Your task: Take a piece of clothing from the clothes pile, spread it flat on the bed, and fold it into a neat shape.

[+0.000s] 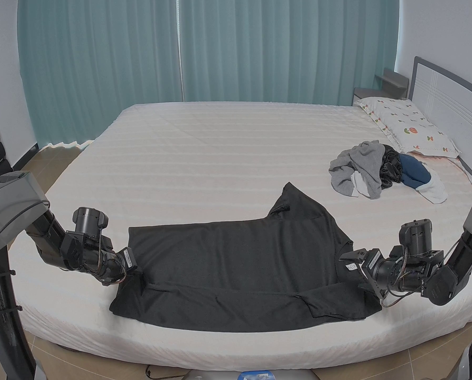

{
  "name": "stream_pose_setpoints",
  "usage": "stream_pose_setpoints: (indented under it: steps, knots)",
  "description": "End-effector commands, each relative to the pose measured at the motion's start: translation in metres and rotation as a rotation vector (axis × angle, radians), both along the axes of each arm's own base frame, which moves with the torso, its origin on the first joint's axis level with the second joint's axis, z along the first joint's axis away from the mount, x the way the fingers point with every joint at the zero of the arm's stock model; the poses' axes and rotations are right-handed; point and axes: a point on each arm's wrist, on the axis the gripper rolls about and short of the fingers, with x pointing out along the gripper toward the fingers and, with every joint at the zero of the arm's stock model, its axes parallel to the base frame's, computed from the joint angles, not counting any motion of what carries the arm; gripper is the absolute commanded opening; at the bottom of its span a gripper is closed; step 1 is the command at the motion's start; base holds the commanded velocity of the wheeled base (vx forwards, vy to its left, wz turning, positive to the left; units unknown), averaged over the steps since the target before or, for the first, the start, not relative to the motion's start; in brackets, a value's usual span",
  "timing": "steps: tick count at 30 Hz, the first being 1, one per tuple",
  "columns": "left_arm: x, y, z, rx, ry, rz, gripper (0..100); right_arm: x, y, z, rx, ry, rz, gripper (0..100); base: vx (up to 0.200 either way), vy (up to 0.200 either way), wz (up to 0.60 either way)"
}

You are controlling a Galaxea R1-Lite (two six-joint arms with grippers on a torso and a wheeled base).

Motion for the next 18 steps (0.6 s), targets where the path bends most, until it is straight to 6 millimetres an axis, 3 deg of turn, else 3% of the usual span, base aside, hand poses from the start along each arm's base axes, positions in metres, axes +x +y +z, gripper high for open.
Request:
stream_pose_setpoints:
  steps: [1,12,18]
  knots:
    - [-0.007,0.003,0.005,0.003,0.002,0.011,0,0.003,-0.005,0.000,0.000,-0.004,-0.020,100,0.000,0.000,0.00]
    - [-0.027,0.010,0.038,0.006,-0.056,0.050,0,0.005,-0.008,0.005,-0.028,-0.040,-0.002,100,0.000,0.000,0.00]
    - [-0.034,0.011,0.044,0.008,-0.062,0.053,0,0.011,-0.019,0.004,-0.111,-0.078,0.032,100,0.000,0.000,0.00]
